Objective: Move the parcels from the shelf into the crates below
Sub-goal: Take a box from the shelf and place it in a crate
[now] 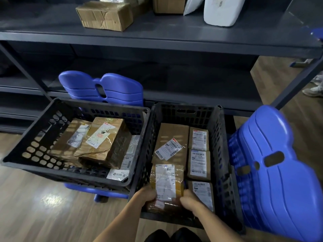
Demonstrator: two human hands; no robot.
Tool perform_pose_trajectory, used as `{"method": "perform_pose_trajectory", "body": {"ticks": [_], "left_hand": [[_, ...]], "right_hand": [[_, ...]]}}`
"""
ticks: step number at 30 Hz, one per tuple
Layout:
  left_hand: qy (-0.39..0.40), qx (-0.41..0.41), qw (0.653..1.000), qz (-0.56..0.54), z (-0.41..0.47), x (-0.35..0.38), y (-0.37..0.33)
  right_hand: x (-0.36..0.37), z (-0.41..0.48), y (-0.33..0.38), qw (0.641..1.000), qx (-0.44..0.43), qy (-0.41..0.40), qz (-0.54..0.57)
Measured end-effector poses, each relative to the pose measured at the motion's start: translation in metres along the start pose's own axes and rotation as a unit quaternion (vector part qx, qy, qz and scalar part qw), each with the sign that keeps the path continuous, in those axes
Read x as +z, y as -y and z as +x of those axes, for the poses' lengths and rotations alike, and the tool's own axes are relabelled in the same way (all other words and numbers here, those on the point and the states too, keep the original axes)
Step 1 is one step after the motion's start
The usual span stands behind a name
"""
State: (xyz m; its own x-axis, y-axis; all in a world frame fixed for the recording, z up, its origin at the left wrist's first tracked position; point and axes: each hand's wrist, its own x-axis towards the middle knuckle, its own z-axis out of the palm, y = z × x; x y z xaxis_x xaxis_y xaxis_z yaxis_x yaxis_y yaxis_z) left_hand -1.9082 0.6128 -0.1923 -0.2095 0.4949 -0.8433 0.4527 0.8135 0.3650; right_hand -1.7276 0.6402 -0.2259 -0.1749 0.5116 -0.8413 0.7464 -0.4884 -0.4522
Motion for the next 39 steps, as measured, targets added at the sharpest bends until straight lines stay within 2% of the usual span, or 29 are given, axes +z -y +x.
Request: {"method": "perform_pose_trajectory", "body": {"ticks": [5,8,13,17,23,28,33,36,39], "left_hand": [[0.043,-0.008,0.998,-0.048,0.000,-0.003,-0.003],[0.032,-0.007,0.994,-0.109,-0.003,-0.003,-0.003],[-0.020,0.008,0.974,-0.224,-0.004,-0.003,-0.007],[-0.060,-0.001,0.987,-0.151,0.002,0.000,-0.007],[-0.115,0.021,0.991,-0.061,-0.004,0.004,-0.014],[-0.144,0.009,0.989,-0.022,-0.002,0.005,-0.018],[-0.138,0.003,0.990,0.000,-0.004,0.005,-0.023],[-0.145,0.028,0.989,-0.007,-0.009,0.005,-0.019],[-0.166,0.098,0.981,-0.008,-0.019,0.010,-0.009]], "right_hand": [[-0.012,0.002,0.003,0.999,-0.011,0.029,-0.019],[-0.019,-0.008,0.003,0.998,-0.037,0.038,0.029],[-0.022,-0.020,0.010,0.988,-0.059,-0.030,0.141],[-0.017,-0.019,0.021,0.984,-0.050,-0.088,0.144],[-0.020,-0.021,0.028,0.985,-0.053,-0.155,0.050],[-0.024,-0.018,0.034,0.984,-0.036,-0.173,0.025],[-0.026,-0.017,0.034,0.986,-0.029,-0.163,0.033],[-0.025,-0.023,0.033,0.983,-0.057,-0.174,0.004],[-0.021,-0.034,0.024,0.964,-0.124,-0.223,-0.070]]}}
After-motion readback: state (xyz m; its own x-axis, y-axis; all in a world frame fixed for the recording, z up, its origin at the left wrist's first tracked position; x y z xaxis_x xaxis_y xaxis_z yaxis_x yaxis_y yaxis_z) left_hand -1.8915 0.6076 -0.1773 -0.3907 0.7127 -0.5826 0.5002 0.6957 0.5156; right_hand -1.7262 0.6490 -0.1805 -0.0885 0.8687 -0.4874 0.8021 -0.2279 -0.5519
